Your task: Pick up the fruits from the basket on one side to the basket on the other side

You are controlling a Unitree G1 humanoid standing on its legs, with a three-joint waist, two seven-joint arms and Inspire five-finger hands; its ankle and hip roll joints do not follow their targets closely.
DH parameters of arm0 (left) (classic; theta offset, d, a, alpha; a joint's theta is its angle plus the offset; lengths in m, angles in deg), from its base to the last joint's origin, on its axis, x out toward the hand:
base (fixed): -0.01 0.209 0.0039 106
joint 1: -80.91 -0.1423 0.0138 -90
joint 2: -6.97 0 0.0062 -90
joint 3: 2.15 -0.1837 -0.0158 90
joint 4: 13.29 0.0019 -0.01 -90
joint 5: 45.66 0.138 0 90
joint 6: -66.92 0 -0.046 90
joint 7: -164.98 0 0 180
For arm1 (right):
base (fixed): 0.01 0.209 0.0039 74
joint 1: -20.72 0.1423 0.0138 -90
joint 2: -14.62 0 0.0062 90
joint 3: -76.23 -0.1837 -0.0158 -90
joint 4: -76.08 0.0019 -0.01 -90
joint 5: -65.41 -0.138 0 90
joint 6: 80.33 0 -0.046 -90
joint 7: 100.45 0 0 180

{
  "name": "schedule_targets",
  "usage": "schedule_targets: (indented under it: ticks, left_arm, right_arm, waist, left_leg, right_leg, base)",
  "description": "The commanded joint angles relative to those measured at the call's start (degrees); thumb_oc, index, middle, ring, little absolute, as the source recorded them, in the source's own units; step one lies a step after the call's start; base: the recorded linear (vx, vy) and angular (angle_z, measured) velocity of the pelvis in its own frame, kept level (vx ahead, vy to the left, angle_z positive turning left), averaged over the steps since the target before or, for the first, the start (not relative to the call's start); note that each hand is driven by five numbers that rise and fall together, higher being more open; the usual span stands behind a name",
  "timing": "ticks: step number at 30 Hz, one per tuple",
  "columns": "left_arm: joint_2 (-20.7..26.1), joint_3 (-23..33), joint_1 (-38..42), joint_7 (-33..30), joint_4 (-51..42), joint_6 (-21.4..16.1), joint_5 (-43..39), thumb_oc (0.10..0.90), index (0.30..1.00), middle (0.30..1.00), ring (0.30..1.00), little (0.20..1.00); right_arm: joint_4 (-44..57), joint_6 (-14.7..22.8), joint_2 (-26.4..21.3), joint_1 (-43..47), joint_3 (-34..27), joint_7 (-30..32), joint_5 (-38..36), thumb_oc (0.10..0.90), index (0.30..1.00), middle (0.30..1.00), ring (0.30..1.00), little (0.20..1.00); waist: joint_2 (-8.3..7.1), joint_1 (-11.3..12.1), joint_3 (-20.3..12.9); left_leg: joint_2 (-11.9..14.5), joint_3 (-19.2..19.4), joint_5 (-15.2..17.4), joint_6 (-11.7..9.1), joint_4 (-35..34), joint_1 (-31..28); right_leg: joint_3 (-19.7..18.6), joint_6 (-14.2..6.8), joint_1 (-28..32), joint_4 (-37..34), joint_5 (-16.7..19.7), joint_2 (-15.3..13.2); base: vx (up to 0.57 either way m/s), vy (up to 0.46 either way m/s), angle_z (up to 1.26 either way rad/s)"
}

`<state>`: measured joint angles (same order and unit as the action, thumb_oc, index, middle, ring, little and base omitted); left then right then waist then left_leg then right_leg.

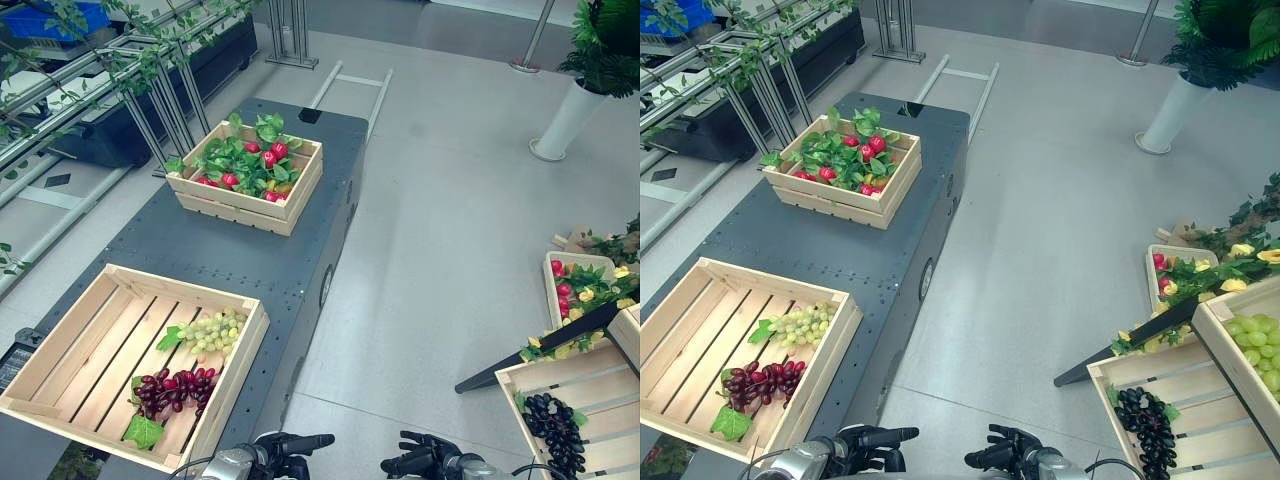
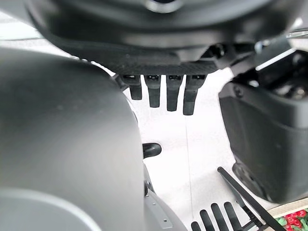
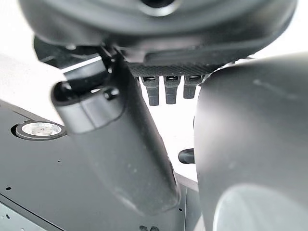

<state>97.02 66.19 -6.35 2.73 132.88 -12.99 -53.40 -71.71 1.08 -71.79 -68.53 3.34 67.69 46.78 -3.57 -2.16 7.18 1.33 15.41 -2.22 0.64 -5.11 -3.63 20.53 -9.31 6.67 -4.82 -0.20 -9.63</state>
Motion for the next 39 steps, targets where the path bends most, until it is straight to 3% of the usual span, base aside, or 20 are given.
schedule_targets:
  ticks: [1, 13, 18, 19, 21, 24, 25, 27, 32, 36, 39]
  left_arm:
    - [-2.20, 0.04, 3.94, -0.10, 1.94, -3.69, -2.90, 0.800, 0.900, 0.900, 0.900, 0.900]
    - [-1.66, 0.57, 3.26, 3.67, 0.82, -3.15, -4.41, 0.800, 0.900, 0.900, 0.900, 0.900]
    - [-1.20, -0.06, 3.02, 4.86, -0.76, -7.55, -5.07, 0.800, 0.900, 0.900, 0.900, 0.900]
    - [-0.91, -0.16, 3.23, 6.10, -2.69, -8.99, -5.52, 0.800, 0.900, 0.900, 0.900, 0.900]
    - [-0.73, -0.34, 3.25, 6.46, -3.64, -10.68, -5.47, 0.800, 0.900, 0.900, 0.900, 0.900]
    - [0.59, -1.84, 2.90, 7.55, -9.12, -15.51, -5.48, 0.800, 0.900, 0.900, 0.900, 0.900]
    - [1.69, -2.78, 2.51, 8.09, -13.35, -18.68, -5.93, 0.800, 0.900, 0.900, 0.900, 0.900]
    - [2.98, -3.30, 2.22, 8.64, -17.22, -20.80, -7.33, 0.800, 0.900, 0.900, 0.900, 0.900]
    - [7.79, -2.93, 2.13, 7.20, -31.98, -21.06, -12.12, 0.800, 0.900, 0.900, 0.900, 0.900]
    - [9.68, -0.15, 0.96, 3.83, -38.79, -22.74, -13.65, 0.800, 0.900, 0.900, 0.900, 0.900]
    - [10.99, 4.26, -0.70, -2.30, -46.06, -26.91, -12.25, 0.800, 0.900, 0.900, 0.900, 0.900]
  right_arm:
    - [-0.78, 0.83, -1.28, 2.51, 2.54, 0.25, -0.30, 0.800, 0.900, 0.900, 0.900, 0.900]
    - [-1.04, 0.25, -1.78, 3.25, 2.98, -0.18, 0.95, 0.800, 0.900, 0.900, 0.900, 0.900]
    - [-1.72, 0.15, -1.74, 3.13, 2.88, -0.54, -0.57, 0.800, 0.900, 0.900, 0.900, 0.900]
    - [-1.14, 0.89, -1.53, 2.87, 2.68, -0.11, -2.04, 0.800, 0.900, 0.900, 0.900, 0.900]
    - [-0.80, 1.29, -1.43, 2.73, 2.62, 0.30, -3.03, 0.800, 0.900, 0.900, 0.900, 0.900]
    - [0.35, 1.98, -1.44, 2.58, 2.26, 1.38, -4.87, 0.800, 0.900, 0.900, 0.900, 0.900]
    - [1.15, 2.13, -1.78, 2.24, 2.28, 1.04, -4.26, 0.800, 0.900, 0.900, 0.900, 0.900]
    - [2.07, 2.82, -2.05, 1.82, 2.25, 0.73, -4.70, 0.800, 0.900, 0.900, 0.900, 0.900]
    - [9.68, 6.31, -2.63, 0.89, 0.60, 4.58, -11.01, 0.800, 0.900, 0.900, 0.900, 0.900]
    - [15.41, 6.96, -2.53, -0.78, -1.30, 7.47, -9.36, 0.800, 0.900, 0.900, 0.900, 0.900]
    - [23.62, 13.64, -2.80, -1.90, -2.84, 11.39, -11.59, 0.800, 0.900, 0.900, 0.900, 0.900]
  waist:
    - [3.20, 0.86, -1.34]
    - [3.22, 1.47, -0.78]
    - [3.08, 1.55, -0.67]
    - [3.27, 1.28, -0.75]
    - [3.37, 1.14, -0.77]
    - [3.58, 1.55, -0.65]
    - [3.63, 2.09, -0.57]
    - [3.58, 2.58, -0.56]
    - [3.64, 4.06, -0.41]
    - [3.69, 4.50, -0.59]
    - [3.43, 5.38, -0.60]
  left_leg:
    - [2.84, 2.97, 3.41, -3.84, 0.11, -3.03]
    - [3.03, 4.99, 4.19, -4.00, 2.86, -3.23]
    - [3.00, 7.09, 3.64, -4.29, 2.69, -3.58]
    - [2.80, 9.83, 2.85, -4.39, 1.08, -4.07]
    - [2.80, 10.64, 2.48, -4.49, 0.53, -4.11]
    - [2.87, 10.09, 1.97, -4.75, 0.11, -2.99]
    - [2.94, 8.49, 1.75, -4.93, 0.11, -2.05]
    - [2.81, 7.51, 1.66, -4.90, 0.11, -1.58]
    - [2.08, 5.30, 1.77, -4.49, 0.11, -0.82]
    - [1.45, 4.15, 2.08, -3.94, 0.11, -0.72]
    - [0.26, 3.25, 2.95, -2.94, 0.11, -1.17]
  right_leg:
    - [-1.85, 0.42, -2.76, 0.19, 2.47, 1.53]
    - [-0.64, 1.15, -1.08, 0.06, 1.64, 1.68]
    - [0.93, 1.30, 0.00, -0.05, 1.41, 2.11]
    - [3.00, 1.10, 0.17, 0.07, 1.42, 2.03]
    - [3.90, 1.05, 0.17, 0.17, 1.45, 2.00]
    - [5.20, 1.04, -0.41, 1.20, 1.22, 1.98]
    - [5.25, 0.89, -0.63, 1.66, 1.12, 1.90]
    - [5.32, 0.71, -0.66, 1.84, 1.08, 1.70]
    - [6.40, 0.37, -0.66, 2.53, 1.06, 0.80]
    - [6.98, 0.11, -0.64, 3.39, 0.83, 0.09]
    - [7.39, -0.31, -0.54, 4.04, 1.06, -0.89]
  base:
    - [0.00, 0.000, 0.00]
    - [0.01, -0.031, 0.04]
    - [0.02, 0.000, 0.11]
    - [-0.02, 0.055, 0.42]
    - [-0.02, 0.053, 0.69]
    - [-0.03, 0.083, 0.66]
    - [0.00, 0.072, 0.64]
    - [0.02, 0.064, 0.50]
    - [0.02, 0.061, 0.12]
    - [0.03, 0.070, 0.05]
    - [0.06, 0.116, 0.06]
